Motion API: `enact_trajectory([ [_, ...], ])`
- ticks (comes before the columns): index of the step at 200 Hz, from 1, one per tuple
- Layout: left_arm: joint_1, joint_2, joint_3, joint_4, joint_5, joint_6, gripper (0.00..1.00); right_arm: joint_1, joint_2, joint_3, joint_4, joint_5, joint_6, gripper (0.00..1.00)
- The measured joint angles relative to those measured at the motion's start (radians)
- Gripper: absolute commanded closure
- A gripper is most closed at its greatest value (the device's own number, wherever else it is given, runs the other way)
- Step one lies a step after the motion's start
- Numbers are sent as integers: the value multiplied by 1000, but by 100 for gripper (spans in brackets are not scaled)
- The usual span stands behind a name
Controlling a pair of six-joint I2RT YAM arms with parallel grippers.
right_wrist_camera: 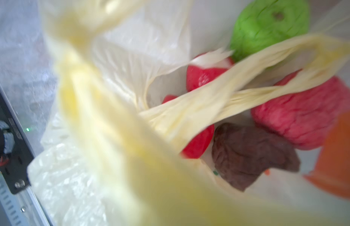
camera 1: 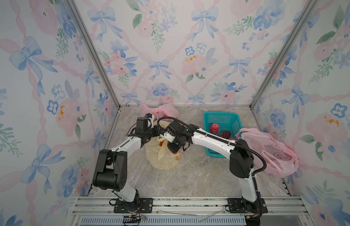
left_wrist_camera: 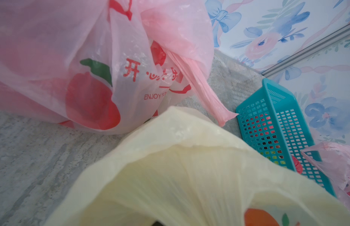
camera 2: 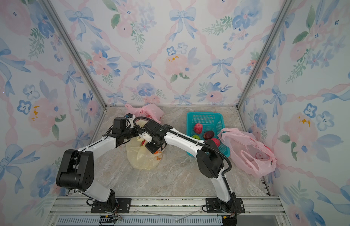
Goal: Untie the knot of a plastic bag & take out the apple
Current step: Untie the plastic bag at the center of the board.
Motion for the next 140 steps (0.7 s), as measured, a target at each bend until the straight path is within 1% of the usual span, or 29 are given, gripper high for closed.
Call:
enact_trajectory([
  [27,5,0,-41,14,-22,-6,100,41,-117,-190,-29,-6,-75,90],
  [51,15,0,-80,33,-45,-20,100,66,-179,-272,-52,2,-111,91],
  [71,20,0,-113,43,-57,-28,100,72,-198,-321,-66,50,-116,92],
  [84,20,0,-149,66,-62,-37,100,65,-197,-349,-71,113,-108,93],
  [104,20,-1,-211,76,-65,-52,100,14,-186,-359,-84,221,-70,93],
  [125,19,-9,-269,76,-67,-69,100,-94,-185,-359,-56,304,-31,93],
  [140,16,-42,-306,77,-68,-81,100,-159,-185,-358,-9,341,-19,94],
])
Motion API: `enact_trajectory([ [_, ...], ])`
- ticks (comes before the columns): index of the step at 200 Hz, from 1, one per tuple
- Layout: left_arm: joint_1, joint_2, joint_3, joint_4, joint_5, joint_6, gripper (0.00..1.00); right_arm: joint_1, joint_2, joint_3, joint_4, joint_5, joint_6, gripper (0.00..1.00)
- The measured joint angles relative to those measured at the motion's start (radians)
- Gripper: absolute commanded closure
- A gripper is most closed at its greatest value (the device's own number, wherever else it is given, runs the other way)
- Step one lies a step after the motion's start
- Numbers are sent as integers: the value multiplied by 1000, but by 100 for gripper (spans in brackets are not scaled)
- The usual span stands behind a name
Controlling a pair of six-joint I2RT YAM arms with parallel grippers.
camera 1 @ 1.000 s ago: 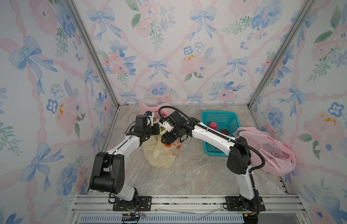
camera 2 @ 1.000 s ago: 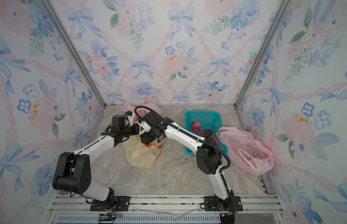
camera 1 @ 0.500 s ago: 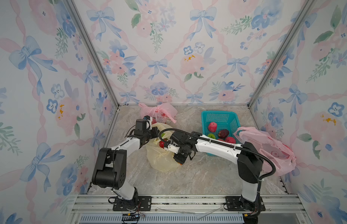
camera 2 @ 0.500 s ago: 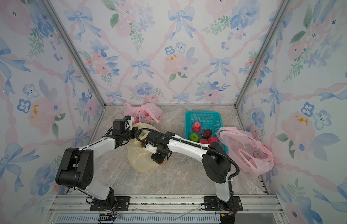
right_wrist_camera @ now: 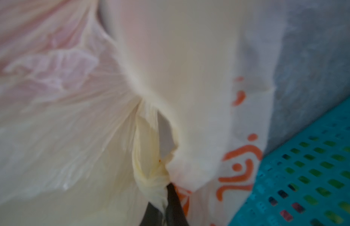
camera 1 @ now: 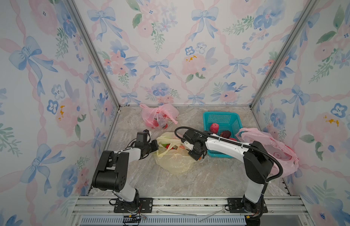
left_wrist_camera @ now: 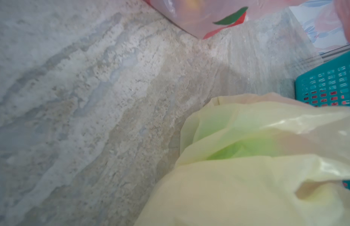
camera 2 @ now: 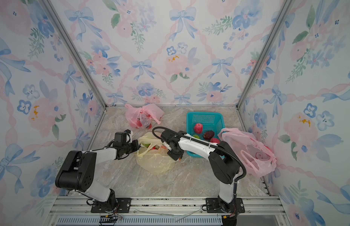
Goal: Untie the knot of a plastic bag & take out the apple
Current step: Untie the plastic bag at the center of the board.
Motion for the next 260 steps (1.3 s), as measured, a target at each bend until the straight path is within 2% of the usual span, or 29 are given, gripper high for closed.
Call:
enact_trajectory([
  [28,-22,-94,-66,14,-3,-33,100,-69,0,11,125,55,-16,94],
  [39,-35,-129,-92,18,-5,-48,100,-78,0,24,178,55,-31,90],
  [50,-48,-162,-117,18,-4,-67,100,-88,0,43,223,32,-52,77],
  [68,-64,-220,-148,12,-3,-93,100,-94,-8,72,278,-51,-64,41],
  [77,-69,-255,-158,2,-4,-104,100,-95,-23,77,296,-103,-72,33],
  [89,-71,-314,-161,-27,-4,-118,93,-95,-51,82,305,-176,-64,27],
  [117,-72,-458,-143,-95,-9,-142,78,-92,-153,87,308,-303,-27,27],
  [128,-74,-503,-126,-116,-8,-145,77,-86,-190,94,308,-325,-6,32],
  [148,-81,-556,-82,-145,-7,-154,87,-68,-220,122,311,-330,42,57],
  [173,-113,-574,-20,-159,-4,-154,96,-41,-170,167,318,-323,132,62],
  [198,-176,-540,74,-171,17,-145,96,-16,-66,195,315,-300,209,65],
  [222,-254,-451,173,-168,44,-128,98,3,7,193,288,-280,263,65],
  [260,-369,-272,277,-153,74,-95,99,13,0,132,257,-272,315,65],
])
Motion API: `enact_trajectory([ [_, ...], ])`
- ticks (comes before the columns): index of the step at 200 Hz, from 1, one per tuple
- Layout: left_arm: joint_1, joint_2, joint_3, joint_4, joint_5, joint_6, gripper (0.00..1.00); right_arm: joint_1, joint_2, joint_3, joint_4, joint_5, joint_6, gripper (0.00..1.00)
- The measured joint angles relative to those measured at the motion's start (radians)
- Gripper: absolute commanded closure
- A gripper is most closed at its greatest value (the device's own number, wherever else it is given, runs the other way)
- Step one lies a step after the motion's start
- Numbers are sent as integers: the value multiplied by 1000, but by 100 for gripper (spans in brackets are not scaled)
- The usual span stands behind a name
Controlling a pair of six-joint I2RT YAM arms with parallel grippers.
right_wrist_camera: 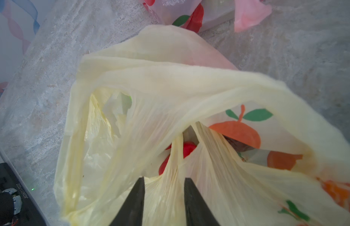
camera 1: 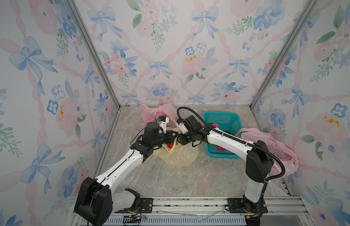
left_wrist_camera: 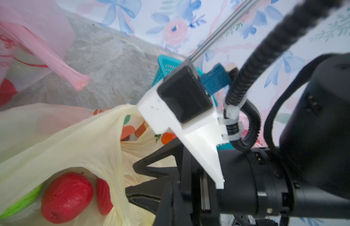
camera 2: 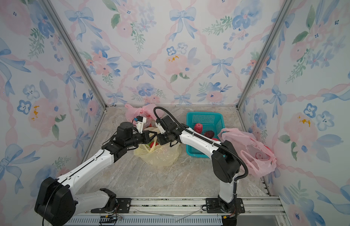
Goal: Untie the knot of a plastic bag & take out the apple
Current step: Untie the plastic bag at the center of the board.
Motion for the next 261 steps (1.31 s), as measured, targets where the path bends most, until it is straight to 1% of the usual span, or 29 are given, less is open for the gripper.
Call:
enact_trajectory([
  [40,-67,106,33,-29,26,45,100,0,-65,-148,-27,7,42,64],
  [73,-70,212,80,-86,32,99,100,0,-83,-202,-33,-1,62,64],
  [92,-68,281,117,-129,5,136,100,3,-85,-218,-35,-6,67,64],
  [113,-31,322,117,-143,-56,158,100,10,-98,-238,-49,-9,66,65],
  [135,52,323,84,-102,-135,157,100,13,-116,-271,-76,-8,61,70],
  [141,72,325,79,-92,-152,157,100,14,-117,-279,-86,-8,60,73],
  [149,100,332,79,-79,-177,156,100,14,-117,-287,-99,-8,53,80],
  [153,111,335,79,-68,-187,157,100,14,-117,-290,-107,-7,59,82],
  [164,133,353,79,-42,-217,157,100,14,-117,-296,-132,4,49,82],
  [179,144,382,80,-22,-248,157,100,13,-117,-296,-159,28,44,80],
  [208,156,417,58,6,-273,157,100,2,-117,-296,-179,80,34,78],
  [234,168,405,-22,64,-282,153,100,-24,-117,-296,-175,126,20,79],
  [261,188,303,-172,70,-290,131,100,-61,-119,-296,-145,190,-3,79],
])
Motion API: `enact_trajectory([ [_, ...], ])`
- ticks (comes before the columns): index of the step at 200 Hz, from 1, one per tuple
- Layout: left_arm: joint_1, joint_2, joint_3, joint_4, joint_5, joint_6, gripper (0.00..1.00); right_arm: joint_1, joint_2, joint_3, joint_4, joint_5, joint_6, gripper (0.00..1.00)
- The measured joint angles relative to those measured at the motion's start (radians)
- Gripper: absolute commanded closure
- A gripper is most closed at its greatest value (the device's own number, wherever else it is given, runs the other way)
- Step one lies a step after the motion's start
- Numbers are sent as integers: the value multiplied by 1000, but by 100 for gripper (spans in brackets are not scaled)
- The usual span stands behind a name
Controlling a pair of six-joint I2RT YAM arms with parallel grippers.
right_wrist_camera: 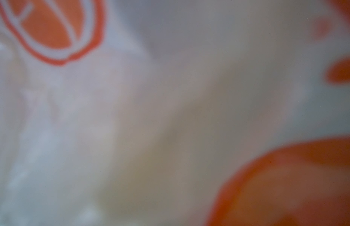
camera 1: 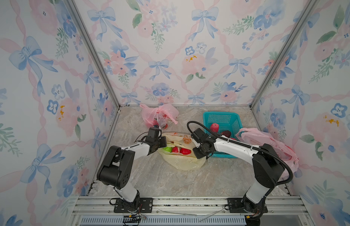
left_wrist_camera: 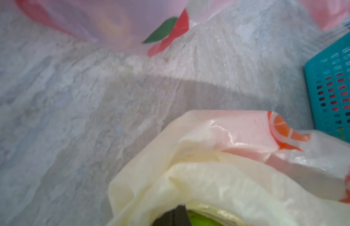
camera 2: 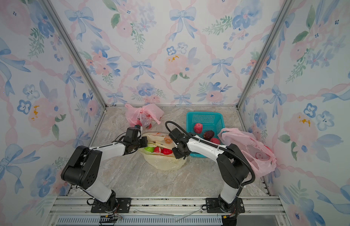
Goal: Untie the knot of a plastic bag & take out the apple
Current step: Untie the plastic bag at the center of the board.
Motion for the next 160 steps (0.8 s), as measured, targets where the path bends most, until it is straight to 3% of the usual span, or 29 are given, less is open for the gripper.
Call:
enact_trajectory([
  [42,6,-180,-145,-47,6,-32,99,-35,12,45,65,63,-59,76],
  [87,-24,-287,-180,-56,42,-61,90,-27,36,115,147,-39,-113,39],
  [108,-58,-332,-167,-64,50,-72,82,0,5,114,168,-109,-126,30],
  [140,-95,-388,-134,-68,58,-71,72,88,-108,114,192,-177,-130,29],
  [160,-117,-403,-131,-71,62,-58,71,127,-138,114,215,-205,-120,31],
])
